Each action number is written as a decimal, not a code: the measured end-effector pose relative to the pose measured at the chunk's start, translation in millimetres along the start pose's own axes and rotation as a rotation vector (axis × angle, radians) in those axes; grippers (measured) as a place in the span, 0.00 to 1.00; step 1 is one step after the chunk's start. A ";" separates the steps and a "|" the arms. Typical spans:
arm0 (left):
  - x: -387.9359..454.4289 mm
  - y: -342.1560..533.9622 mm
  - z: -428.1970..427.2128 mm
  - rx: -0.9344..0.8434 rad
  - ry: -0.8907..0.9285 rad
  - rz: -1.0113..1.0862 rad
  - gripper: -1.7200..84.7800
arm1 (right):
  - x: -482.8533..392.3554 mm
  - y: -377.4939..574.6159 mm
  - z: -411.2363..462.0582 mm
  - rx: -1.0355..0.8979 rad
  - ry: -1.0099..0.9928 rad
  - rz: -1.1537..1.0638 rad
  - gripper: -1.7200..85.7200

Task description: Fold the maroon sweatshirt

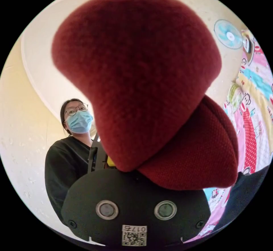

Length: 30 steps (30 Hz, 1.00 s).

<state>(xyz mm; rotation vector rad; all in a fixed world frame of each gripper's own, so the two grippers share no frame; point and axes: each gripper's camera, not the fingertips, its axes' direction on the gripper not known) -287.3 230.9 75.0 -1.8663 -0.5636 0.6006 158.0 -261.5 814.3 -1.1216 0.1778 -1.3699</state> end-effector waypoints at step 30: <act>63.1 -109.3 32.5 0.002 -0.187 -0.397 0.07 | 5.4 278.7 -309.4 0.593 0.613 0.600 0.11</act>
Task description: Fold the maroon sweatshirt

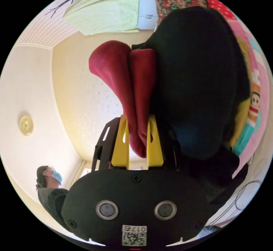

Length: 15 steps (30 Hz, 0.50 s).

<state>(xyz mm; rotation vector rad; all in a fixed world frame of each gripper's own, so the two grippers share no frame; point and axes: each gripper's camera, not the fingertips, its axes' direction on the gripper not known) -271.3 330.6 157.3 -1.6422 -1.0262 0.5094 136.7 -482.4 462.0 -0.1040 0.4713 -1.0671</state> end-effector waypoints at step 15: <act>-78.9 188.6 -284.9 0.297 -0.037 -0.428 0.01 | -59.2 273.7 -164.1 -0.254 0.528 0.514 0.02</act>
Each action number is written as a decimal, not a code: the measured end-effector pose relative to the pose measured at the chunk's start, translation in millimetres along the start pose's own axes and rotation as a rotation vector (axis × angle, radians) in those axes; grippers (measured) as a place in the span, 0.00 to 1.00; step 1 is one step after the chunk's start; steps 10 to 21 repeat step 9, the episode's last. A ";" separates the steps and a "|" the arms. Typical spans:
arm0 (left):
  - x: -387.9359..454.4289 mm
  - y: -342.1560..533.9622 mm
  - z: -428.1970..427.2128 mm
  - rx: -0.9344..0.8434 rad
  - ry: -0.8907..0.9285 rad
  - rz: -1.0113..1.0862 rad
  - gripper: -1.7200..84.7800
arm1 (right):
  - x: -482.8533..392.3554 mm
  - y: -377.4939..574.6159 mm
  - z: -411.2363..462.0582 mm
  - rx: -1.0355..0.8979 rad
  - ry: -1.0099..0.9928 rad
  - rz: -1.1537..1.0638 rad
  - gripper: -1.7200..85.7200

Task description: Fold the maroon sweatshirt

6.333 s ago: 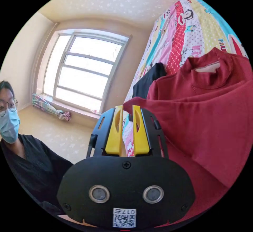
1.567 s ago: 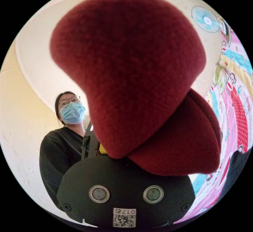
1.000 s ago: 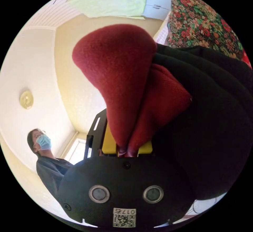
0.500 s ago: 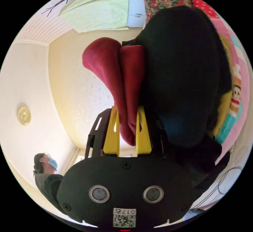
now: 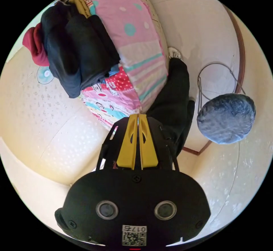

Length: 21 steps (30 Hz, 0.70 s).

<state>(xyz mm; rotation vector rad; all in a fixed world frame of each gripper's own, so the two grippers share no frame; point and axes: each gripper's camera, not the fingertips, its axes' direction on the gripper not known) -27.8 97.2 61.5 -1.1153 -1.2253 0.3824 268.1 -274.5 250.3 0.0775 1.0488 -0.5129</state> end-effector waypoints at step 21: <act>29.3 -18.0 -111.5 0.016 -0.027 -0.072 0.01 | -188.3 72.5 39.5 -0.408 0.165 -0.424 0.02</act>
